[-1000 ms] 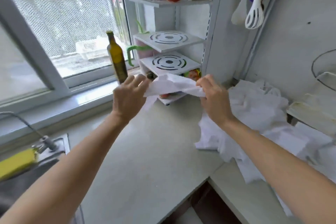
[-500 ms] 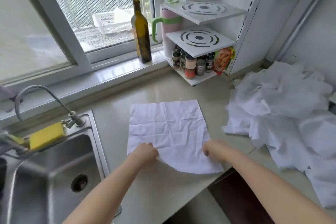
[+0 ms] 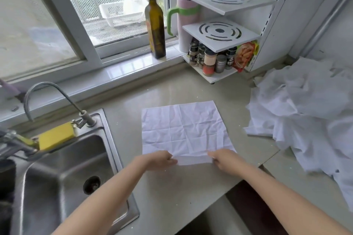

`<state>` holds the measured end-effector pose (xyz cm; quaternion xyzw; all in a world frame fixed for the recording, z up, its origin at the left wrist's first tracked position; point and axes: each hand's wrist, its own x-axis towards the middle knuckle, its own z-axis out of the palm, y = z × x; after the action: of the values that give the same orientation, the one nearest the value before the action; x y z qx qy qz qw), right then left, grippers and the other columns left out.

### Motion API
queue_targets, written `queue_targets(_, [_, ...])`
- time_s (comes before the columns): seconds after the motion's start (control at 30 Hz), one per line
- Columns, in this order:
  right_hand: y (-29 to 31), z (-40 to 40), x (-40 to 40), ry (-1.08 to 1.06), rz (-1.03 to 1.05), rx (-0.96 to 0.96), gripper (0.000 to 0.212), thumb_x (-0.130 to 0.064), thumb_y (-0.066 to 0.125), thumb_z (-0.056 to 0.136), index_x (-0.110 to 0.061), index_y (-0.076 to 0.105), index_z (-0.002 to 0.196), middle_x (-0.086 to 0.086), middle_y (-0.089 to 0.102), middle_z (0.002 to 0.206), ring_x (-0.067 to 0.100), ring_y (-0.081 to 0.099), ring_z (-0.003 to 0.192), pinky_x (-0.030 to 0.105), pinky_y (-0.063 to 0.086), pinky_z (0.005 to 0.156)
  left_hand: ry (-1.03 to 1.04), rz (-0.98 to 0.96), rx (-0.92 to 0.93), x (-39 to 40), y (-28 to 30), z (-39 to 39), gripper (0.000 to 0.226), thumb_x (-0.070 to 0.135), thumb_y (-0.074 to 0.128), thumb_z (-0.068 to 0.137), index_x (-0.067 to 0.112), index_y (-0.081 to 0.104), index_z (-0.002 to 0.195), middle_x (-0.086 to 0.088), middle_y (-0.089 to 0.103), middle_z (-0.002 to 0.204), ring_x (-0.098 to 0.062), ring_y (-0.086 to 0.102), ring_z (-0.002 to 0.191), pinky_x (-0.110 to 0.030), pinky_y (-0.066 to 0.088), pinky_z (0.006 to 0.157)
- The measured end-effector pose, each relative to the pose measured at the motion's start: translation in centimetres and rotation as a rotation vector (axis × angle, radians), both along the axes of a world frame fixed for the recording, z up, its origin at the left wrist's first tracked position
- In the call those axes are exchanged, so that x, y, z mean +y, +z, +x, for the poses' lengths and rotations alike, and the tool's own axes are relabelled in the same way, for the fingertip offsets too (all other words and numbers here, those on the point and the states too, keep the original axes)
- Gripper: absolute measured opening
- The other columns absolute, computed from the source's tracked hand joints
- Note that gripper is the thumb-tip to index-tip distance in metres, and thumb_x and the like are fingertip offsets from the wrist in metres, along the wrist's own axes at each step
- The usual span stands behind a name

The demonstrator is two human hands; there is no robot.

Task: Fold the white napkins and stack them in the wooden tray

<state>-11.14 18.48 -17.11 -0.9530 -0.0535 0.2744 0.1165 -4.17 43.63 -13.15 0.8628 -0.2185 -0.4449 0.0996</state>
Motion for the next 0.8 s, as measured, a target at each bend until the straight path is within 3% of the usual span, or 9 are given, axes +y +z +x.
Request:
queue_targets(0.03, [0.7, 0.5, -0.2, 0.015, 0.014, 0.073, 0.016, -0.008, 0.045, 0.087, -0.015, 0.059, 0.085, 0.009, 0.065, 0.098, 0.027, 0.061, 0.097, 0.031, 0.045, 0.075, -0.017, 0.022, 0.046, 0.2, 0.2, -0.2, 0.042, 0.043, 0.036, 0.100, 0.013, 0.047, 0.073, -0.012, 0.054, 0.087, -0.021, 0.051, 0.071, -0.029, 0.034, 0.064])
queue_targets(0.1, [2.8, 1.3, -0.3, 0.071, 0.049, 0.273, 0.020, -0.012, 0.054, 0.085, -0.022, 0.051, 0.068, 0.006, 0.063, 0.093, 0.021, 0.059, 0.089, 0.028, 0.043, 0.071, -0.091, 0.091, 0.121, 0.5, 0.5, -0.6, 0.045, 0.048, 0.038, 0.099, 0.009, 0.059, 0.094, -0.014, 0.059, 0.105, -0.028, 0.057, 0.092, -0.034, 0.040, 0.079])
queue_targets(0.17, [4.1, 1.7, -0.5, 0.081, 0.033, 0.457, 0.011, -0.024, 0.063, 0.084, -0.026, 0.056, 0.076, -0.001, 0.062, 0.098, 0.018, 0.059, 0.092, 0.028, 0.046, 0.078, -0.144, 0.157, 0.155, 0.6, 0.7, -1.0, 0.051, 0.051, 0.041, 0.097, 0.007, 0.058, 0.114, -0.010, 0.060, 0.114, -0.028, 0.055, 0.105, -0.033, 0.039, 0.083])
queue_targets(0.23, [4.6, 2.3, -0.9, 0.079, 0.031, 0.503, 0.006, -0.028, 0.064, 0.085, -0.023, 0.063, 0.087, -0.005, 0.062, 0.095, 0.017, 0.061, 0.092, 0.028, 0.046, 0.078, -0.121, 0.125, 0.153, 0.5, 0.8, -0.5, 0.046, 0.048, 0.047, 0.096, 0.005, 0.060, 0.106, -0.003, 0.057, 0.089, -0.022, 0.052, 0.083, -0.028, 0.037, 0.070])
queue_targets(0.33, [4.8, 4.3, -1.5, 0.018, 0.092, 0.372, 0.021, -0.020, 0.058, 0.088, -0.020, 0.054, 0.068, -0.005, 0.054, 0.074, 0.016, 0.051, 0.073, 0.025, 0.038, 0.063, 0.071, -0.004, 0.021, 0.7, 0.4, 1.5, 0.037, 0.034, 0.059, 0.092, 0.013, 0.048, 0.064, 0.004, 0.040, 0.061, -0.014, 0.038, 0.059, -0.024, 0.029, 0.052])
queue_targets(0.4, [4.5, 6.1, -1.5, -0.026, 0.097, 0.212, 0.032, -0.010, 0.051, 0.089, -0.022, 0.043, 0.060, -0.006, 0.049, 0.071, 0.017, 0.049, 0.073, 0.022, 0.035, 0.057, 0.184, -0.038, -0.130, 0.7, 0.1, 3.1, 0.039, 0.028, 0.064, 0.087, 0.015, 0.044, 0.057, 0.002, 0.045, 0.059, -0.017, 0.041, 0.059, -0.026, 0.031, 0.053])
queue_targets(0.53, [2.2, 8.7, -1.4, -0.075, 0.049, 0.065, 0.031, -0.006, 0.043, 0.089, -0.019, 0.033, 0.063, 0.000, 0.045, 0.071, 0.020, 0.046, 0.072, 0.025, 0.026, 0.052, 0.259, 0.007, -0.294, -0.2, -0.5, 4.6, 0.029, 0.022, 0.063, 0.085, 0.012, 0.052, 0.061, -0.008, 0.053, 0.067, -0.023, 0.047, 0.063, -0.027, 0.030, 0.053])
queue_targets(0.6, [0.7, 9.7, -1.6, -0.114, 0.021, 0.048, 0.029, -0.010, 0.044, 0.089, -0.020, 0.032, 0.065, 0.003, 0.049, 0.077, 0.023, 0.047, 0.077, 0.027, 0.024, 0.052, 0.254, 0.051, -0.327, -1.0, -1.0, 5.0, 0.021, 0.022, 0.059, 0.089, 0.006, 0.063, 0.076, -0.016, 0.062, 0.082, -0.030, 0.057, 0.078, -0.029, 0.036, 0.058])
queue_targets(0.8, [-1.9, 10.9, -1.2, -0.180, -0.021, -0.045, 0.012, -0.017, 0.042, 0.093, -0.018, 0.048, 0.083, 0.014, 0.064, 0.108, 0.031, 0.058, 0.101, 0.028, 0.033, 0.068, 0.348, 0.098, -0.373, -1.4, -4.6, 5.8, 0.030, 0.025, 0.040, 0.098, 0.005, 0.062, 0.090, -0.013, 0.065, 0.097, -0.031, 0.060, 0.092, -0.030, 0.041, 0.068])
